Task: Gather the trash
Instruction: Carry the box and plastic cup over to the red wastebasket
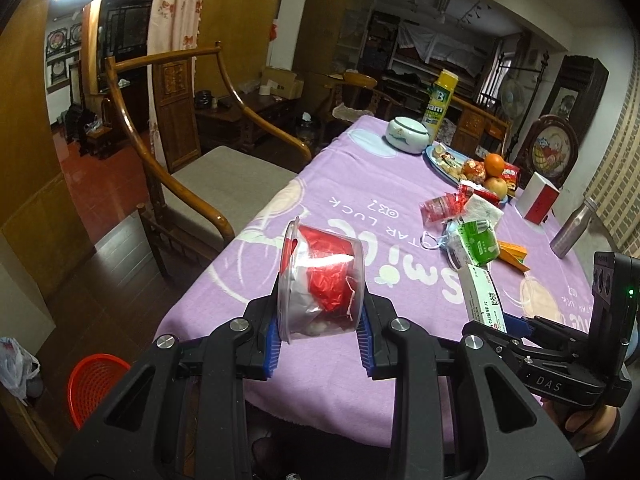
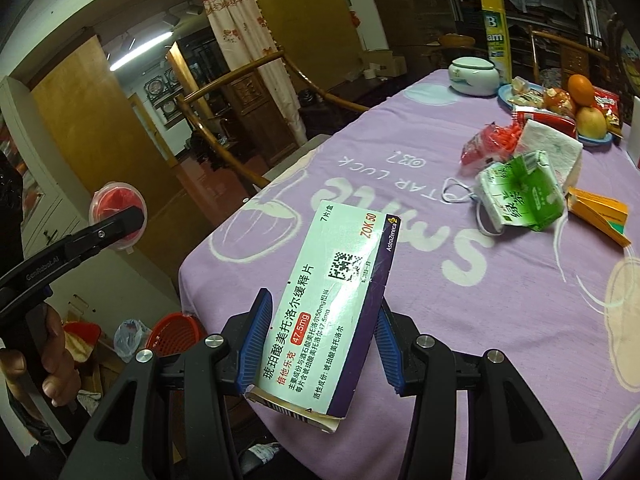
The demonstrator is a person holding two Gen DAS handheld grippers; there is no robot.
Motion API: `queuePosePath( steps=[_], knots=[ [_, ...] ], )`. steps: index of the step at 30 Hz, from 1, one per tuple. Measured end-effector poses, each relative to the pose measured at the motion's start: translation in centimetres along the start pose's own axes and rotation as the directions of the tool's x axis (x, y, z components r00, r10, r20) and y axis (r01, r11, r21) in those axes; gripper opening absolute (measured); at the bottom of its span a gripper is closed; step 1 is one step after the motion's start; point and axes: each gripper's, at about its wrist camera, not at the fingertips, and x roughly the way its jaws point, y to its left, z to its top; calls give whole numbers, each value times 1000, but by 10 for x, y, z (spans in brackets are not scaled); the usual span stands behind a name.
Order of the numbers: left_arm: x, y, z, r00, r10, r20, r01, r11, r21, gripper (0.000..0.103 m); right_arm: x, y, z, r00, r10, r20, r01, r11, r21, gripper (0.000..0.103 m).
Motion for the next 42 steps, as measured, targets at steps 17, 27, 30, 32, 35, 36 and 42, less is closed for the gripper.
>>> queuePosePath(
  steps=[17, 27, 30, 32, 35, 36, 42],
  knots=[
    [-8, 18, -7, 1000, 5, 7, -5, 1000, -29, 32, 12, 27, 6, 999, 26, -19, -27, 999, -44, 49],
    [-23, 48, -15, 999, 38, 24, -36, 996, -80, 32, 25, 72, 13, 996, 78, -38, -82, 990, -119, 49],
    [-29, 62, -21, 998, 52, 26, -49, 994, -100, 32, 31, 93, 12, 993, 102, -52, -109, 982, -156, 49],
    [-33, 74, -26, 998, 63, 24, -60, 991, -117, 32, 36, 109, 12, 991, 118, -64, -128, 975, -181, 49],
    [-37, 94, -35, 996, 84, 17, -81, 985, -151, 32, 45, 130, 9, 986, 139, -89, -155, 965, -209, 49],
    [-38, 102, -39, 996, 93, 12, -90, 982, -166, 32, 49, 136, 8, 985, 144, -98, -163, 962, -220, 49],
    [-41, 149, -67, 990, 139, -31, -142, 956, -258, 32, 71, 174, -2, 971, 172, -164, -212, 939, -269, 49]
  ],
)
